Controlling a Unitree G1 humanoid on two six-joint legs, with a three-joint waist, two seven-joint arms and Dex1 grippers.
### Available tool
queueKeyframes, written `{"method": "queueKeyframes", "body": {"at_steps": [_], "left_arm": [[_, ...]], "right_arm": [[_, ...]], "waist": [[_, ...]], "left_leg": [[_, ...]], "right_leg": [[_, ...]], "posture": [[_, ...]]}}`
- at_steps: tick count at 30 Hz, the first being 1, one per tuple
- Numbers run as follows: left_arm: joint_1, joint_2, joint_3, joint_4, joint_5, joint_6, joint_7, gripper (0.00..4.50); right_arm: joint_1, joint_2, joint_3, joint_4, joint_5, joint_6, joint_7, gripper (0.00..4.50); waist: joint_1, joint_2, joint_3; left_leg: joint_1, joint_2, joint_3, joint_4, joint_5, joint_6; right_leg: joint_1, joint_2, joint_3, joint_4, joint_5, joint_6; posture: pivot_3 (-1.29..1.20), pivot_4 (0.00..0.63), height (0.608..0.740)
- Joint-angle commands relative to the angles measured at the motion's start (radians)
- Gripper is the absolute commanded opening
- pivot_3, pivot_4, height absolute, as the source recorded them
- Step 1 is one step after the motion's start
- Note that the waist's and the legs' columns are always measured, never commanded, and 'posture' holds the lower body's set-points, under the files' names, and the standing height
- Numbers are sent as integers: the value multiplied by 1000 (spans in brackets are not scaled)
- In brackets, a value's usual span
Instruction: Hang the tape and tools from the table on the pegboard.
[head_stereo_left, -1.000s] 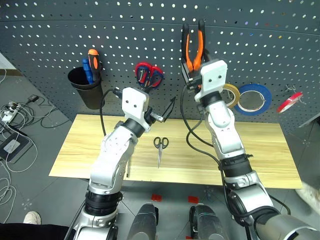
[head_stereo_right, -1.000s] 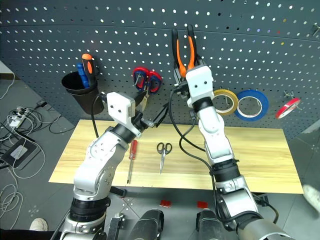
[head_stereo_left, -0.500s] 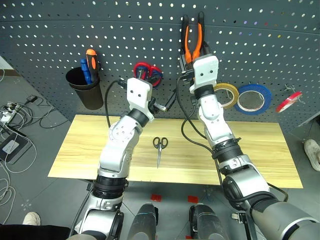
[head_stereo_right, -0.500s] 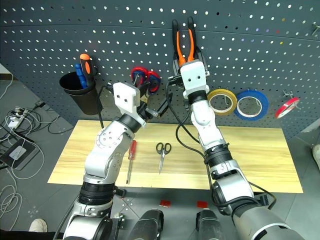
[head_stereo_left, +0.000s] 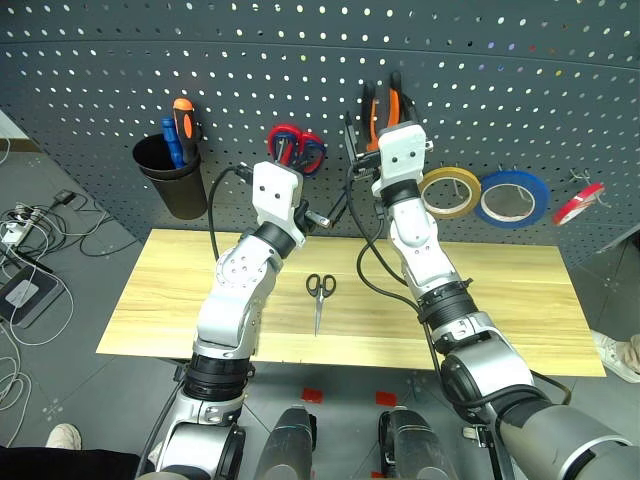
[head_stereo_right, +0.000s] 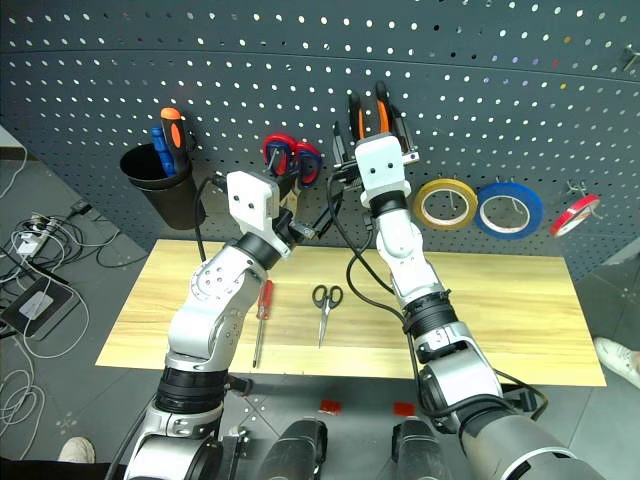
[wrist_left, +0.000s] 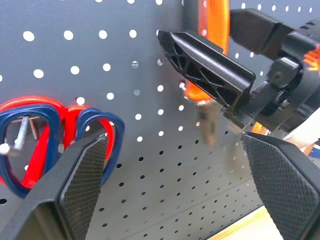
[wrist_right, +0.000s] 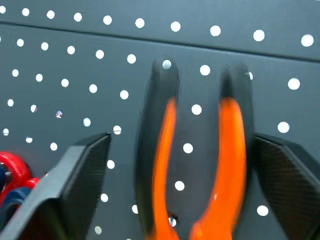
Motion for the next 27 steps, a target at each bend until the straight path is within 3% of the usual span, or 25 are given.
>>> {"method": "queueKeyframes", "body": {"at_steps": [1,5,18,27], "left_arm": [[6,1,2,-41,-1,-9,-3,4500],[21,2,-1,-54,-5,-2,-7,4500],[171,4,-23,-179,-5,103,11,4500],[302,-22,-109,-142,118,290,159,4500]], "right_arm": [[13,-5,-7,-72,18,13,22,4471],[69,-13,-8,-153,53,76,85,4471],[441,-116,40,-703,139,472,348,4471],[709,-393,91,-905,330,602,757,4471]], "waist": [[0,0,0],[0,0,0],[-1,0,1],[-3,0,16]], "left_leg": [[0,0,0,0,0,0],[0,0,0,0,0,0],[1,0,-1,0,-1,1],[4,0,-3,1,-5,8]], "right_leg": [[0,0,0,0,0,0],[0,0,0,0,0,0],[1,0,1,0,0,0],[7,0,0,-1,0,0]], "posture": [[184,223,740],[173,226,740],[138,251,740],[111,307,740]]}}
